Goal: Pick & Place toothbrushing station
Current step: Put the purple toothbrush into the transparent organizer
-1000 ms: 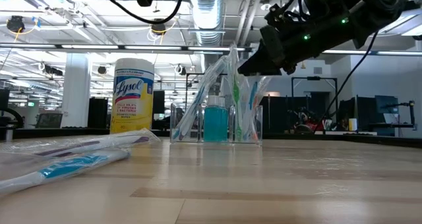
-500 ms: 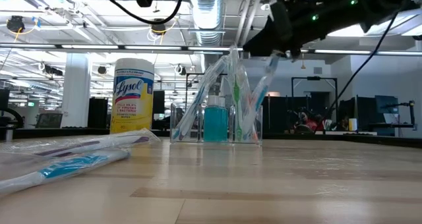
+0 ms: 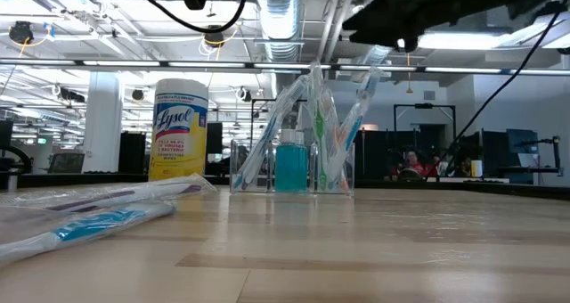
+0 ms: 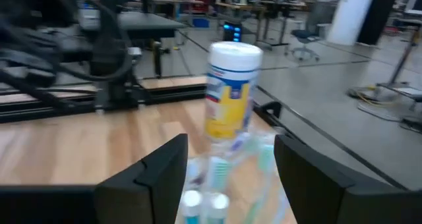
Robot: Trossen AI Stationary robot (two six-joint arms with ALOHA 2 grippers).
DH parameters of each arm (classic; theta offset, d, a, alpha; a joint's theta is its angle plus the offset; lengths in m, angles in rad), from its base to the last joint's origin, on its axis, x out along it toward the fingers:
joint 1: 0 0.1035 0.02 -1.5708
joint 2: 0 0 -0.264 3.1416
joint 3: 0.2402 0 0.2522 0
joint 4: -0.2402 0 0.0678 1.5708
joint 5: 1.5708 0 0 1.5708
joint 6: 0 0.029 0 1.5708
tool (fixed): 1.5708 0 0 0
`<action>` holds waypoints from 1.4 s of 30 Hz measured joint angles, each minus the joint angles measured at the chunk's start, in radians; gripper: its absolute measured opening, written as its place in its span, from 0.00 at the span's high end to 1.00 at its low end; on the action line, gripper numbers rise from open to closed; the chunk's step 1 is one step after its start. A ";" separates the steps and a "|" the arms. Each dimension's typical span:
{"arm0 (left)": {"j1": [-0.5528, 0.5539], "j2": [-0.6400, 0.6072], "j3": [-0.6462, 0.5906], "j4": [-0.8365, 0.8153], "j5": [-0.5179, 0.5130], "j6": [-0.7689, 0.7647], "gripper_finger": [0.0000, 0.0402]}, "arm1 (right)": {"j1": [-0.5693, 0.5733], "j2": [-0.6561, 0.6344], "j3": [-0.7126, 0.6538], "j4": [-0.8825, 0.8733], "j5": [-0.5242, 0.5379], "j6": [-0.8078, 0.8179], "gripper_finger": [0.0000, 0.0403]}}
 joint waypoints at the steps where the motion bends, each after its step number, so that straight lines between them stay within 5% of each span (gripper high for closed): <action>1: 0.000 0.000 0.000 -0.003 0.000 0.000 0.90 | 0.016 -0.004 0.000 -0.001 0.000 0.000 0.46; 23: -0.112 0.000 0.000 -0.282 0.006 -0.208 0.90 | 0.331 -0.013 0.000 -0.033 0.000 0.010 0.54; 33: -0.174 0.000 0.000 -0.564 0.006 -0.602 0.85 | 0.361 -0.013 0.000 -0.033 0.001 0.010 0.58; 42: -0.214 0.000 -0.080 -0.568 0.024 -0.867 0.71 | 0.360 -0.013 0.000 -0.034 0.002 0.010 0.59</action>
